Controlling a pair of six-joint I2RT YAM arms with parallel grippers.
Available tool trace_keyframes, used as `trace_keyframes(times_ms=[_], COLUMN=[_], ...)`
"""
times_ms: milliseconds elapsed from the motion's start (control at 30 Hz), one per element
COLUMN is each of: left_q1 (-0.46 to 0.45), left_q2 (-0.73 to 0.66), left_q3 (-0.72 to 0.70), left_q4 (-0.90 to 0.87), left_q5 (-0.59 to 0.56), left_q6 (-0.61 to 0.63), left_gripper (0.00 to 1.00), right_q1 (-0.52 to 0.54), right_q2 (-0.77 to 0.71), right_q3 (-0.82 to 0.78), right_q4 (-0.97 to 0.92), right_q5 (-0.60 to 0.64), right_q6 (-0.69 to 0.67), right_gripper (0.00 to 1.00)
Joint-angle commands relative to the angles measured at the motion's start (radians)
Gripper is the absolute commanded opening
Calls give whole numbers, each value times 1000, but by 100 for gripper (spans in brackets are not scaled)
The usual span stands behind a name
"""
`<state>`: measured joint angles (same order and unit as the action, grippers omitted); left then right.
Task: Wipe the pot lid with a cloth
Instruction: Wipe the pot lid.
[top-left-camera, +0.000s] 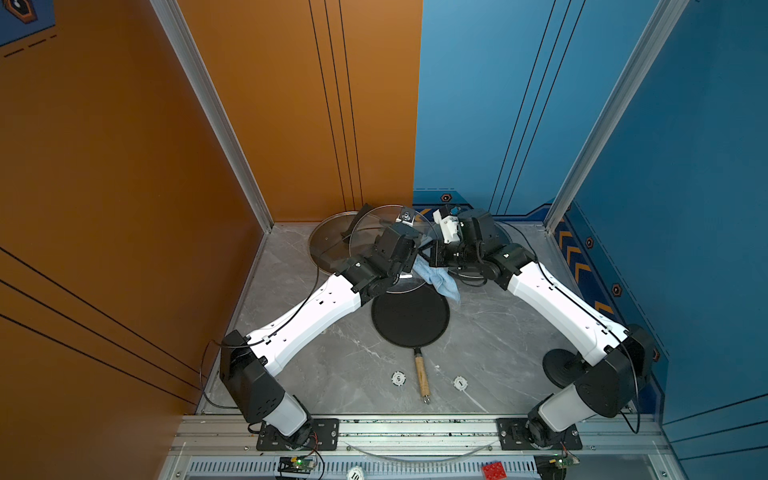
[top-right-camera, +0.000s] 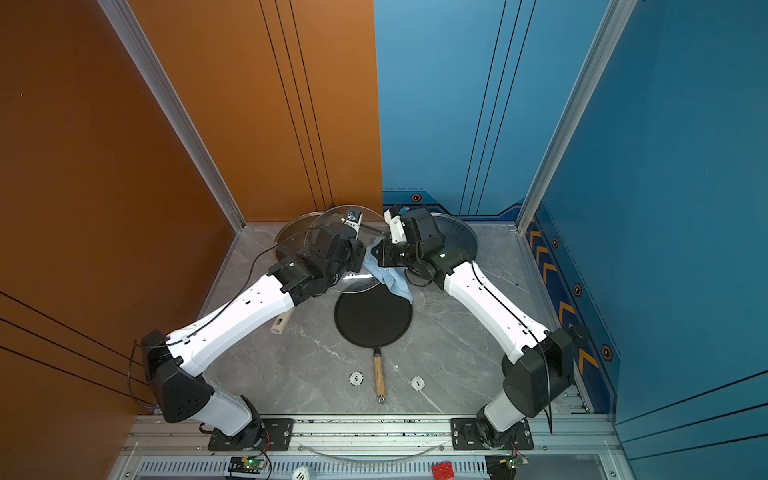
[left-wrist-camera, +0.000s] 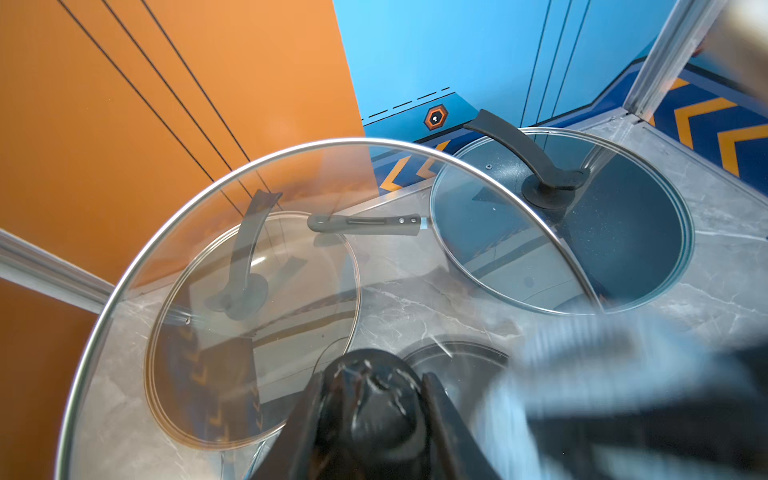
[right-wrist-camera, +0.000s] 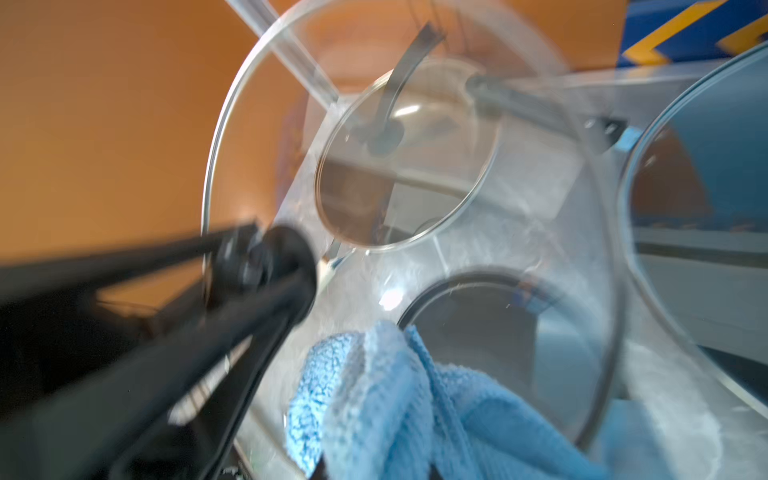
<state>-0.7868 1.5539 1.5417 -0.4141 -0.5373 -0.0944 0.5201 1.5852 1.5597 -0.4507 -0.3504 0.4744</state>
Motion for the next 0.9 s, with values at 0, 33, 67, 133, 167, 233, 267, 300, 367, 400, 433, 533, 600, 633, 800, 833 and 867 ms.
trace_keyframes(times_ms=[0,33,67,133,167,233,267,300,367,400,433,533,600,633,800,833,867], left_q1=[-52,-59,-63,-73,-78,-83,-85,-85,-88,-88,-87,-74,-56,-45,5,11,17], left_q2=[-96,-100,-100,-99,-96,-92,-91,-89,-87,-87,-89,-96,-103,-105,-92,-85,-78], left_q3=[1,-5,-10,-14,-15,-17,-18,-18,-21,-21,-24,-39,-48,-50,-35,-27,-19], left_q4=[132,142,151,165,172,182,185,187,192,187,186,191,199,203,202,200,197], left_q5=[15,18,25,32,35,39,39,39,30,22,11,-3,-3,2,31,35,40], left_q6=[47,51,61,74,80,80,76,77,75,72,68,45,23,11,-28,-30,-30], left_gripper=[33,33,33,33,33,33,33,33,33,33,33,33,33,33,33,33,33], right_q1=[-83,-91,-92,-86,-79,-63,-53,-45,-33,-33,-39,-78,-108,-123,-146,-143,-137], right_q2=[69,89,111,154,180,229,255,270,301,304,298,238,175,140,-32,-66,-94], right_q3=[81,104,128,173,194,230,274,294,335,345,341,278,194,149,-18,-46,-67], right_q4=[12,18,31,56,71,98,104,105,95,90,85,86,98,104,109,111,114], right_q5=[-8,-36,-63,-112,-139,-180,-191,-197,-199,-193,-177,-146,-136,-131,-97,-94,-91], right_q6=[-16,-12,-10,-4,4,24,32,35,34,31,29,41,54,59,80,84,88], right_gripper=[5,5,5,5,5,5,5,5,5,5,5,5,5,5,5,5,5])
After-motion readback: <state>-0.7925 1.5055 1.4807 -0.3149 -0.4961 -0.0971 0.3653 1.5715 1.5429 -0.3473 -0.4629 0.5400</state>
